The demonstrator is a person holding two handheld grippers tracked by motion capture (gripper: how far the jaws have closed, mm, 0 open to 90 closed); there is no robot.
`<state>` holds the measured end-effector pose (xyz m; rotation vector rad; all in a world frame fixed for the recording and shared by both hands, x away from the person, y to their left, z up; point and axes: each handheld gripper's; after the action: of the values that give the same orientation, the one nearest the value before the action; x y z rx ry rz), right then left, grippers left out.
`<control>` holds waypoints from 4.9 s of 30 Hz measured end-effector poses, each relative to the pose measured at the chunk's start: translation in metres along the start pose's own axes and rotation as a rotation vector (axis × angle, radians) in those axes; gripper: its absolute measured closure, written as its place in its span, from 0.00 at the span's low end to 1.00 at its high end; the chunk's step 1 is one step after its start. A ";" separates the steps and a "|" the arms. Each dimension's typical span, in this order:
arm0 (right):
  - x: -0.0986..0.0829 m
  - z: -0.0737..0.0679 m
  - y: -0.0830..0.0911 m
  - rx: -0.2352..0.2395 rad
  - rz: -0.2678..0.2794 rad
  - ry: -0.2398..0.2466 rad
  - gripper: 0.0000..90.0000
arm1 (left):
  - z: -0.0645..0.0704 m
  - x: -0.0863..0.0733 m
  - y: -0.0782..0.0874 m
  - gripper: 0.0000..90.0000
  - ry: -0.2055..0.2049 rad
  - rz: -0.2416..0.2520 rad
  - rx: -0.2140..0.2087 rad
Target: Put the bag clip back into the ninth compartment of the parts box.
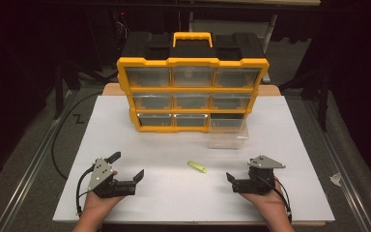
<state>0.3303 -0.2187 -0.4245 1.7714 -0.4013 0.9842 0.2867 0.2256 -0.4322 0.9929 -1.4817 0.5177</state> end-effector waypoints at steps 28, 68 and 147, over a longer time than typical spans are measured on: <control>-0.002 -0.010 -0.007 0.072 -0.116 0.087 0.10 | 0.000 0.000 -0.001 0.00 -0.005 0.007 -0.017; 0.022 -0.048 -0.047 0.168 -0.105 0.192 1.00 | 0.000 0.000 -0.002 0.00 -0.009 0.015 -0.019; 0.026 -0.070 -0.058 0.211 -0.136 0.237 0.16 | -0.003 0.001 0.001 0.00 -0.008 0.037 -0.015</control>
<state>0.3547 -0.1270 -0.4301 1.8155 -0.0272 1.1554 0.2872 0.2280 -0.4300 0.9587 -1.5117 0.5290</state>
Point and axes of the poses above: each handheld gripper's, and its own axes: y roughly backward along the jaws, x roughly out of its top, z roughly to its right, and after that the axes turned 11 degrees about -y, right-handed
